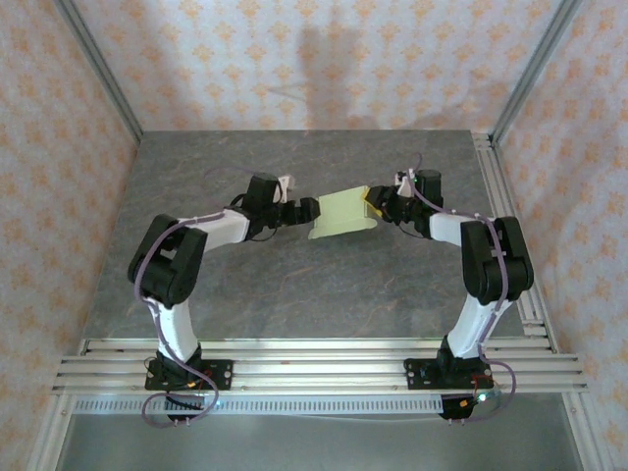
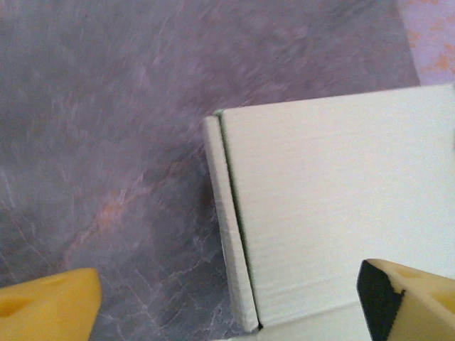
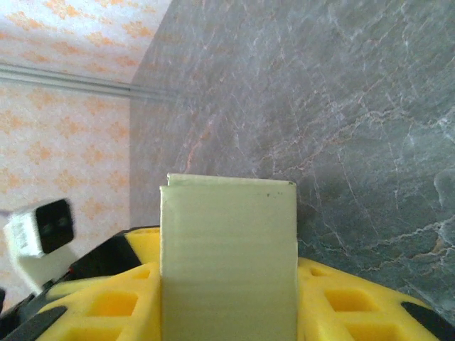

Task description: Fold the paper box

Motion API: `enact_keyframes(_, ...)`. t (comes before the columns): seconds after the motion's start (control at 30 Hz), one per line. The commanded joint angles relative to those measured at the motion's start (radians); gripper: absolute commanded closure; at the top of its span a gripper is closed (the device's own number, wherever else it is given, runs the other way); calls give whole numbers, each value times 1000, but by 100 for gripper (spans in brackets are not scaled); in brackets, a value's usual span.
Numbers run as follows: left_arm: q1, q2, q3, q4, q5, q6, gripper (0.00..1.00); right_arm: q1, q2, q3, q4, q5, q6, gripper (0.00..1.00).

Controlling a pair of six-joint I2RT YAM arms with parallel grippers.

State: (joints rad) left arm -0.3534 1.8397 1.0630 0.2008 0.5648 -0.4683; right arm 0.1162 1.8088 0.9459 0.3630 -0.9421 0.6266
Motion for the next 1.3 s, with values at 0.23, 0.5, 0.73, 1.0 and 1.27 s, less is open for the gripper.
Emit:
enact_keyframes(0.23, -61, -195, -116, 216, -191, 480, 0, -60, -135, -33, 79, 7, 168, 60)
enact_keyframes(0.5, -229, -231, -213, 401, -399, 1015, 0, -75, -213, -23, -10, 20, 230, 61)
enact_keyframes(0.73, -249, -195, -286, 601, -381, 1274, 3, -89, -231, -26, -14, -42, 327, 63)
enact_keyframes(1.0, -261, -139, -296, 700, -392, 1480, 9, -100, -274, -66, -9, -87, 411, 65)
enact_keyframes(1.27, -283, -107, -287, 786, -408, 1592, 12, -102, -317, -106, -22, -127, 450, 65)
